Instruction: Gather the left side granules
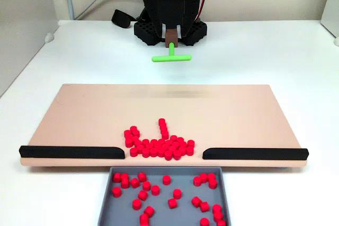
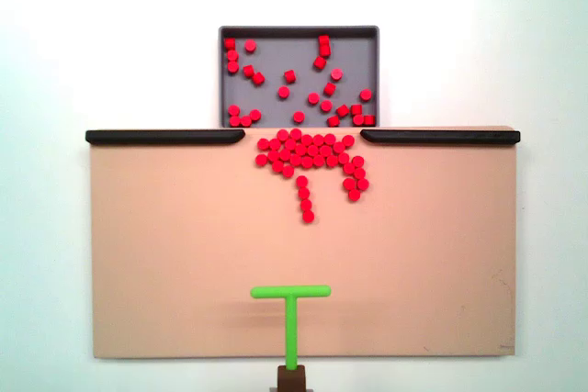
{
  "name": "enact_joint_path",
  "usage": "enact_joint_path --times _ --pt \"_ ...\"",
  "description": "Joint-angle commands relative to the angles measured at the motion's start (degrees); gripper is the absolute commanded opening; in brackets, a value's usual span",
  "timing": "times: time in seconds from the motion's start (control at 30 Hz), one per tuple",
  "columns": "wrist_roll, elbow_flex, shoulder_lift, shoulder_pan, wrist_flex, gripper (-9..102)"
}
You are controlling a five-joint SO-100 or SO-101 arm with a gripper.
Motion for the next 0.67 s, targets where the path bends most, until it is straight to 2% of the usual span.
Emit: enact_joint_path --times 0.0,0.63 --pt "0.1 -1.2 1.0 0.4 -0.4 0" --pt "-0.4 -0.4 2.7 -0.2 -0.4 0"
